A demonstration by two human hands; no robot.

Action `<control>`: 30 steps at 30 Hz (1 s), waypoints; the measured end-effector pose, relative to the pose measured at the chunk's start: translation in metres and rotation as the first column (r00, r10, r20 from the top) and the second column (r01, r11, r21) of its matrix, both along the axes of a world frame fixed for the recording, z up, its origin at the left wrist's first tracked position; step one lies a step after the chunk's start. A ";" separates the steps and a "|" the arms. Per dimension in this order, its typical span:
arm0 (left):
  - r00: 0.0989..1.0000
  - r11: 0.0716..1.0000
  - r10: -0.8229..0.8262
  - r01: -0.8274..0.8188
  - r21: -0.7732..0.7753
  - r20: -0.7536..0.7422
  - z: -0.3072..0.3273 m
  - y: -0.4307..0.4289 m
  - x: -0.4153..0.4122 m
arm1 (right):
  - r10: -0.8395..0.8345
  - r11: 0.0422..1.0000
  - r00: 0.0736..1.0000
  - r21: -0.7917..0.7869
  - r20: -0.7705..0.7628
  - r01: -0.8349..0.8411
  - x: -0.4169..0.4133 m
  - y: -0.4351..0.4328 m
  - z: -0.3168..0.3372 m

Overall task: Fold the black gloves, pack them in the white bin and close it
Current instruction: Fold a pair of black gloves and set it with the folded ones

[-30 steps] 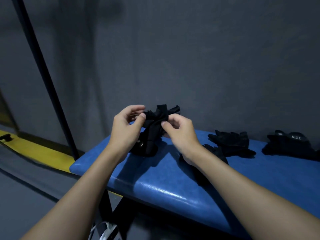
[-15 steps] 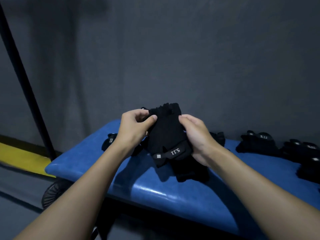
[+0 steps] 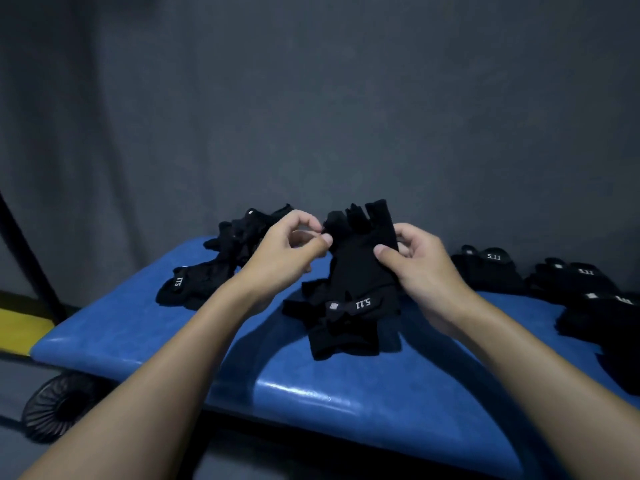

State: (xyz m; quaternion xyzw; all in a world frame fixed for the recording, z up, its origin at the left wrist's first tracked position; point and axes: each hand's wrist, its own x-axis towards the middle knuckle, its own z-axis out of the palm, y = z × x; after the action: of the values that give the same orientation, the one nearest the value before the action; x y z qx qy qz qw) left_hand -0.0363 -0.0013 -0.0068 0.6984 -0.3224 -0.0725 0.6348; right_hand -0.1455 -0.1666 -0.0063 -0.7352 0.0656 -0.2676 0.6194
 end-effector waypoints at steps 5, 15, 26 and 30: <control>0.991 0.985 -0.126 0.130 0.111 -0.042 -0.006 -0.003 0.000 | 0.044 0.989 0.999 0.144 -0.007 -0.043 -0.004 -0.012 -0.007; 0.992 0.992 -0.110 0.113 0.063 -0.058 -0.025 -0.015 0.014 | 0.205 0.916 0.978 0.360 -0.033 -0.179 0.006 -0.009 -0.014; 0.983 0.982 0.031 -0.064 0.175 0.182 -0.029 -0.005 0.022 | 0.070 0.994 0.965 -0.061 -0.252 -0.088 0.007 -0.002 -0.019; 0.996 0.975 0.006 -0.027 0.218 0.094 -0.025 -0.003 0.017 | 0.041 0.998 0.963 -0.036 -0.268 -0.052 0.008 -0.002 -0.015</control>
State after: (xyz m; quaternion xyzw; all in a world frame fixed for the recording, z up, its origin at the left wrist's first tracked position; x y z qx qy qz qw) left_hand -0.0194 -0.0040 -0.0319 0.7695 -0.3358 -0.0697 0.5387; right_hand -0.1380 -0.1689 -0.0209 -0.7789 0.1255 -0.1527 0.5952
